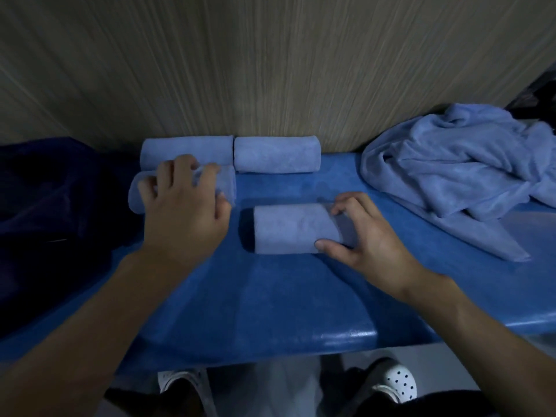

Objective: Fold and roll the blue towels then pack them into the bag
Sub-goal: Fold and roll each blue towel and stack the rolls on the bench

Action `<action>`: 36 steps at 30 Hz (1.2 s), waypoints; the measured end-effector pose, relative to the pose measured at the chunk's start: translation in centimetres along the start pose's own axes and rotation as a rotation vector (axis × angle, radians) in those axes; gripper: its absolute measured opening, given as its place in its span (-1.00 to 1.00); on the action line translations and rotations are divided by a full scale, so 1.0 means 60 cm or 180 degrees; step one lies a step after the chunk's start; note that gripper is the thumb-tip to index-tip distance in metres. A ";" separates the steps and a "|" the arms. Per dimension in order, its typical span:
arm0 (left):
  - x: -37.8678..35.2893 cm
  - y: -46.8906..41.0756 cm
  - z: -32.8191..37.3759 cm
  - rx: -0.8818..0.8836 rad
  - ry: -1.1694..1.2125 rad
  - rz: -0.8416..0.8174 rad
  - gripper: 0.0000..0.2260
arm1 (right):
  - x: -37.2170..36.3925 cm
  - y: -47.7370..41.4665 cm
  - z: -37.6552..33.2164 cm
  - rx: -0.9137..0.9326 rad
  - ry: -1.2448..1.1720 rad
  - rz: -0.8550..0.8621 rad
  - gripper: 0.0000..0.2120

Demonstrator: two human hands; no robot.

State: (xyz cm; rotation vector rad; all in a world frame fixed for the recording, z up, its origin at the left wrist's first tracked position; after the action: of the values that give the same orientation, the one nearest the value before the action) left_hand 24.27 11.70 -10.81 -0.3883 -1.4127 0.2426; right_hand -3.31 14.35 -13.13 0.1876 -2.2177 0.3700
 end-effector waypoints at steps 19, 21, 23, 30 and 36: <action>-0.010 0.009 -0.029 -0.0189 -0.0049 -0.0298 -0.58 | -0.056 -0.097 -0.024 -0.0738 -0.0200 0.0685 -0.36; -0.011 0.009 -0.030 -0.0241 -0.0087 -0.0321 -0.57 | -0.058 -0.100 -0.024 -0.0724 -0.0255 0.0720 -0.36; -0.013 0.009 -0.030 -0.0282 -0.0113 -0.0318 -0.58 | -0.060 -0.102 -0.025 -0.0752 -0.0302 0.0727 -0.37; -0.009 -0.003 -0.012 -0.0292 -0.0172 -0.0388 -0.60 | -0.036 -0.080 -0.035 -0.0823 -0.0481 0.0446 -0.41; 0.014 -0.031 0.131 -0.1022 -0.0028 -0.0564 -0.67 | 0.071 -0.050 0.031 -0.0892 0.0318 0.1248 -0.77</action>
State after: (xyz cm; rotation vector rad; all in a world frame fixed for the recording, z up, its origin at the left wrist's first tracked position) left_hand 16.52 11.27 -8.45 -0.5214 -1.4880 -0.1295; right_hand -6.54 10.91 -10.30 -0.4126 -2.1733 0.2666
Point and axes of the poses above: each hand's wrist, its own y-axis away from the middle knuckle, its own x-axis out of the back of the hand, z = x × y, the point moved 1 cm from there along -y, towards the middle knuckle, and after that the axes turned 2 degrees about z, right-handed, at the moved point
